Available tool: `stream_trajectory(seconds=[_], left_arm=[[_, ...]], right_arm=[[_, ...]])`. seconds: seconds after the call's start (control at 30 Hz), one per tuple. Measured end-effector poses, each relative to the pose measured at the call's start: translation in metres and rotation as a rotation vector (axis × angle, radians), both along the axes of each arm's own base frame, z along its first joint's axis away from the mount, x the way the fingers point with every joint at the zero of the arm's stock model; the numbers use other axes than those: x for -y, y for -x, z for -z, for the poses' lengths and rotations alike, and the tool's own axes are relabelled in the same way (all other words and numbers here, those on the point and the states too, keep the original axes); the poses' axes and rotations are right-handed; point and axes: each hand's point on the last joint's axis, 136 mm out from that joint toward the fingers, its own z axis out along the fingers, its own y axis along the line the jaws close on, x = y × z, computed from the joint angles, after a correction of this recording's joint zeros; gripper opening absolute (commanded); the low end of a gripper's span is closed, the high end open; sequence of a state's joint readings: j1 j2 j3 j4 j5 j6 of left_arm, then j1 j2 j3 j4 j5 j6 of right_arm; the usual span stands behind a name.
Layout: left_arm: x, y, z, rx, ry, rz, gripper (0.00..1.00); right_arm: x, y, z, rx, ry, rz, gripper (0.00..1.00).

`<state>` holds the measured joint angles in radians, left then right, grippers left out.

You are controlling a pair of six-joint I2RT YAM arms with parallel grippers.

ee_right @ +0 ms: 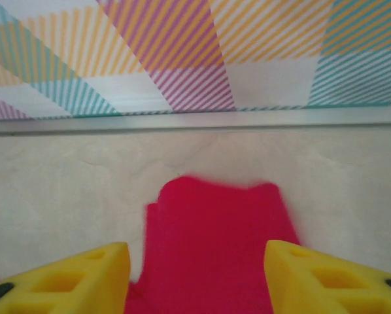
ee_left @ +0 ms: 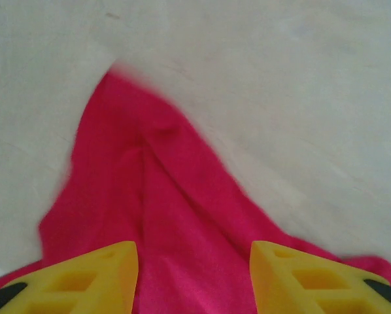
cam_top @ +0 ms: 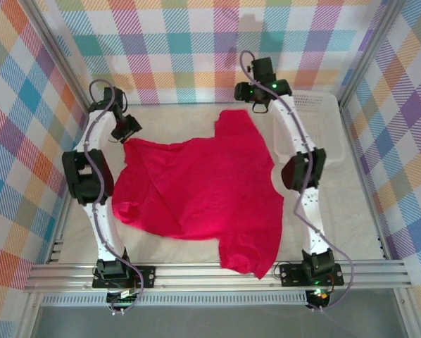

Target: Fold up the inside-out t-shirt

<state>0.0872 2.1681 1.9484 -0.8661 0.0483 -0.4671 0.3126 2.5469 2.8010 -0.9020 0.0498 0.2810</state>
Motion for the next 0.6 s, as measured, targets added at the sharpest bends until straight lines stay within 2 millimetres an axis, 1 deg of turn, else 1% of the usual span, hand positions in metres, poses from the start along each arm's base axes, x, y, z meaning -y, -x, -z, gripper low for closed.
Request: stream_trajectory(seconds=[0.03,0.07,0.1,0.13,0.2,0.27,0.3,0.33,0.37,0.4,0.47,0.5,0.53,0.57,0.6], left_arm=[[-0.005,0.002,0.009,-0.027,-0.01,-0.01,0.47],[-0.008,0.009,0.017,-0.06,-0.019,-0.021,0.47],[-0.01,0.016,0.019,-0.072,-0.028,-0.027,0.47],[-0.011,0.029,0.018,-0.088,-0.039,-0.038,0.47],[-0.01,0.059,0.01,-0.096,-0.054,-0.049,0.47],[0.0,0.101,-0.005,-0.083,-0.054,-0.048,0.47],[0.008,0.118,-0.013,-0.062,-0.05,-0.037,0.47],[0.019,0.133,-0.019,-0.039,-0.041,-0.016,0.47],[0.032,0.147,-0.023,-0.011,-0.026,0.01,0.46],[0.042,0.156,-0.022,0.003,-0.012,0.029,0.46],[0.064,0.174,-0.007,0.0,0.034,0.075,0.45],[0.069,0.181,0.004,-0.018,0.051,0.082,0.45],[0.071,0.188,0.02,-0.05,0.066,0.081,0.44],[0.072,0.194,0.035,-0.089,0.075,0.076,0.44],[0.072,0.198,0.049,-0.126,0.081,0.07,0.44]], right_arm=[[-0.001,0.001,0.014,-0.039,-0.008,0.006,0.62],[-0.002,0.006,0.023,-0.079,-0.012,0.008,0.62],[-0.004,0.014,0.032,-0.124,-0.012,0.008,0.62],[-0.003,0.021,0.033,-0.152,-0.013,0.01,0.62],[-0.005,0.046,0.037,-0.223,-0.001,0.009,0.62],[-0.013,0.087,0.038,-0.289,0.023,-0.017,0.62],[-0.02,0.11,0.036,-0.308,0.034,-0.04,0.62],[-0.029,0.137,0.037,-0.327,0.045,-0.065,0.63],[-0.04,0.167,0.038,-0.34,0.053,-0.102,0.63],[-0.045,0.191,0.04,-0.352,0.057,-0.123,0.63],[-0.061,0.247,0.052,-0.384,0.044,-0.188,0.63],[-0.062,0.268,0.063,-0.409,0.038,-0.199,0.63],[-0.058,0.282,0.075,-0.437,0.032,-0.196,0.63],[-0.052,0.292,0.091,-0.47,0.031,-0.177,0.63],[-0.043,0.296,0.108,-0.505,0.036,-0.146,0.63]])
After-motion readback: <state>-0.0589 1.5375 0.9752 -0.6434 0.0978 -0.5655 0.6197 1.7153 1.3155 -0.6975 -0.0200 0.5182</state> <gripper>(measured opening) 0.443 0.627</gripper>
